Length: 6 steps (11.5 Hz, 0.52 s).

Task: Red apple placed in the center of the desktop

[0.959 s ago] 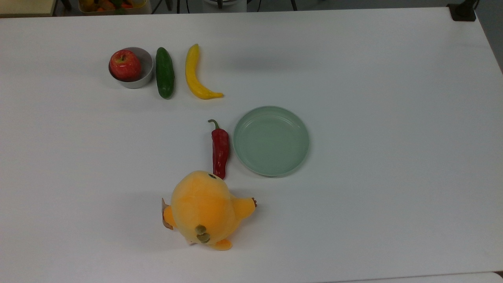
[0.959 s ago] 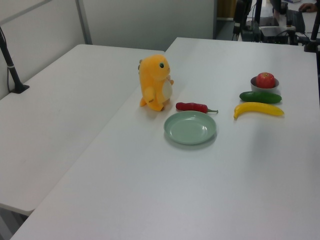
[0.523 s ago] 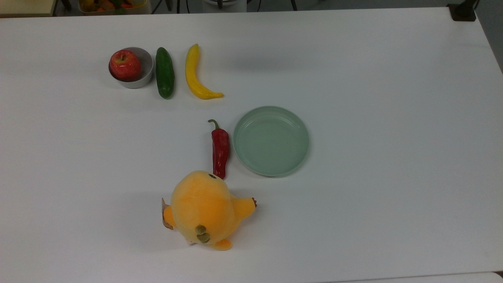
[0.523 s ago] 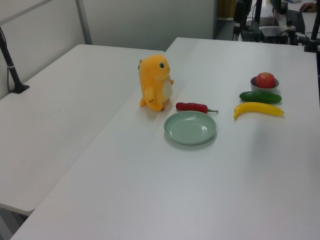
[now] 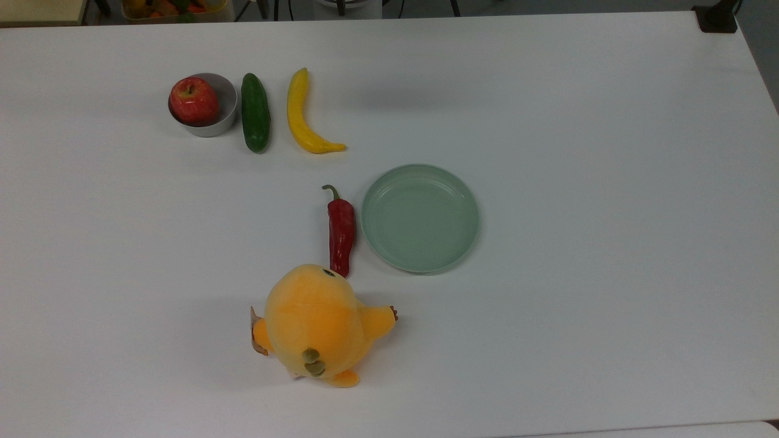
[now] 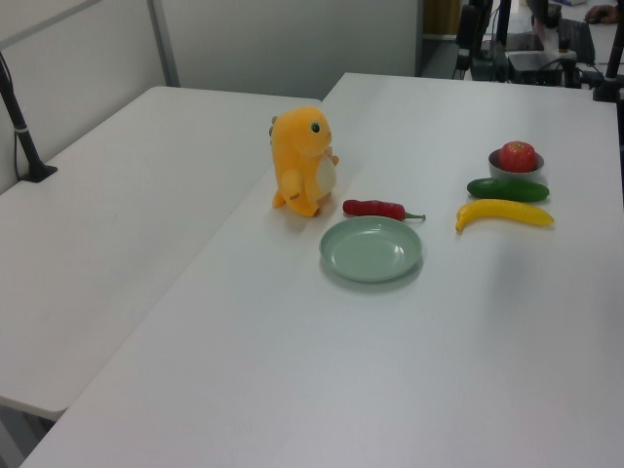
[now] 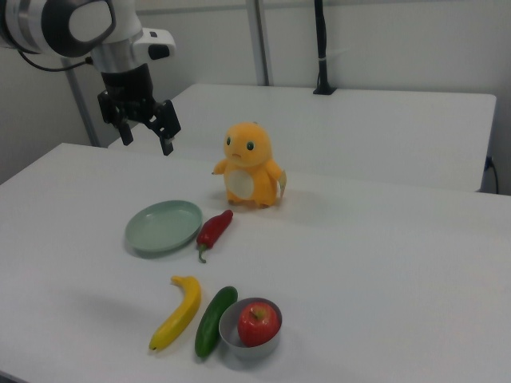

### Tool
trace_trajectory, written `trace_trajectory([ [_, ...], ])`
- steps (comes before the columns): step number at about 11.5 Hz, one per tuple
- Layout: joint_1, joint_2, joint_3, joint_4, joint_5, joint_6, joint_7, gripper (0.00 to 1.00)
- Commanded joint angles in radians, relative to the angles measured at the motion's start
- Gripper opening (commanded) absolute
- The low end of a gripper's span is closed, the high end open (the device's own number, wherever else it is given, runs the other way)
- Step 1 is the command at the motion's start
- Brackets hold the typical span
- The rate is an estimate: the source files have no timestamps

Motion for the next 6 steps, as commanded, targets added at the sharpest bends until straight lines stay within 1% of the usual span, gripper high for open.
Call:
trace_trajectory([
  [1, 0.004, -0.016, -0.006, -0.033, -0.011, -0.082, -0.039, 1.0],
  [3, -0.006, -0.015, -0.007, -0.053, -0.015, -0.109, -0.108, 1.0],
  [4, -0.009, -0.015, -0.009, -0.093, -0.023, -0.111, -0.147, 1.0],
  [6, -0.019, -0.009, -0.017, -0.169, -0.096, -0.108, -0.188, 1.0],
])
